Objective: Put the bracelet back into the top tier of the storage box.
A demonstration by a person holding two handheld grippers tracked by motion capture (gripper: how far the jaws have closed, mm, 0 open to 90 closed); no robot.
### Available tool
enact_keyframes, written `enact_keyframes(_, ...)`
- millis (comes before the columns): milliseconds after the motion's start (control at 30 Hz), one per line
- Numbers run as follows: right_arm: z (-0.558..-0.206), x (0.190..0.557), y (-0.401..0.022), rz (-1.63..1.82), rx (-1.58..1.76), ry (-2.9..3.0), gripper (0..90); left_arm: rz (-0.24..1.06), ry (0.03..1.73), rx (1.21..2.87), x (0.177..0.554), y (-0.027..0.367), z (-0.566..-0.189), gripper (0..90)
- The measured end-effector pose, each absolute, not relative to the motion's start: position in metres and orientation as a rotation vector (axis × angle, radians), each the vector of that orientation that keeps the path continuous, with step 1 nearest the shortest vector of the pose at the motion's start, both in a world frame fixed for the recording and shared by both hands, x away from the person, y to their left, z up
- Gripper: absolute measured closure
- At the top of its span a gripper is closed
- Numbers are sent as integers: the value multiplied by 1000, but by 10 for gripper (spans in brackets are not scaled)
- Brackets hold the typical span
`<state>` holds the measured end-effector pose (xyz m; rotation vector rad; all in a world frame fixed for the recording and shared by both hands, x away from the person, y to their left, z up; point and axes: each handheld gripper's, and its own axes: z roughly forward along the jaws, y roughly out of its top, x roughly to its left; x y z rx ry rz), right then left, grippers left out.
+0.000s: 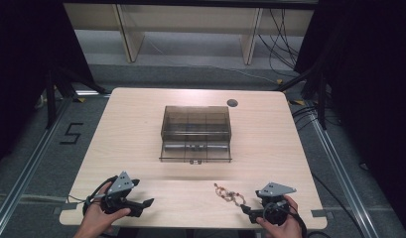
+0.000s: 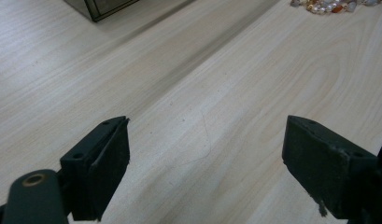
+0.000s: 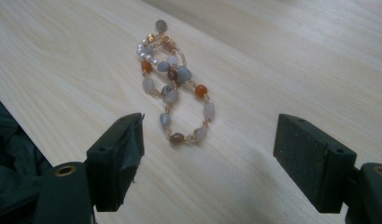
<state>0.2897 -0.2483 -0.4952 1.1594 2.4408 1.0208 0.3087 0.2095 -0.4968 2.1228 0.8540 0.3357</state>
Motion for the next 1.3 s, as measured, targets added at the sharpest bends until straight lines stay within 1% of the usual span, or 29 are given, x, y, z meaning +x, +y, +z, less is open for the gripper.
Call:
enact_keyframes(167,-490,287,-245,997,1203,2468,250,346,837,2130,309,209,-497,151)
enact_keyframes(300,-487,290,-237,977,1097,2526,253,338,832,2130,309,209,-497,151)
enact_keyframes(333,-482,290,-234,934,1101,2565,253,343,838,2135,309,210,-496,151)
enact_keyframes(467,-469,297,-224,852,1014,2605,241,350,842,2143,310,209,-497,151)
enact_keyframes(667,-467,306,-213,798,968,2646,231,352,839,2145,310,210,-497,151)
enact_keyframes(700,-466,310,-208,767,943,2666,231,338,847,2125,309,208,-498,151)
enact_keyframes(833,-464,315,-201,735,928,2700,242,354,839,2144,310,210,-497,151)
enact_keyframes(933,-466,322,-195,708,864,2721,259,353,837,2147,310,210,-497,151)
enact_keyframes(1000,-465,325,-190,660,858,2745,318,340,846,2124,309,208,-498,151)
enact_keyframes(1067,-467,327,-187,639,850,2770,342,355,838,2147,310,210,-497,151)
enact_keyframes(1200,-467,332,-182,590,845,2799,352,354,839,2147,310,210,-497,151)
enact_keyframes(1300,-471,338,-176,541,805,2819,387,340,844,2128,309,208,-498,151)
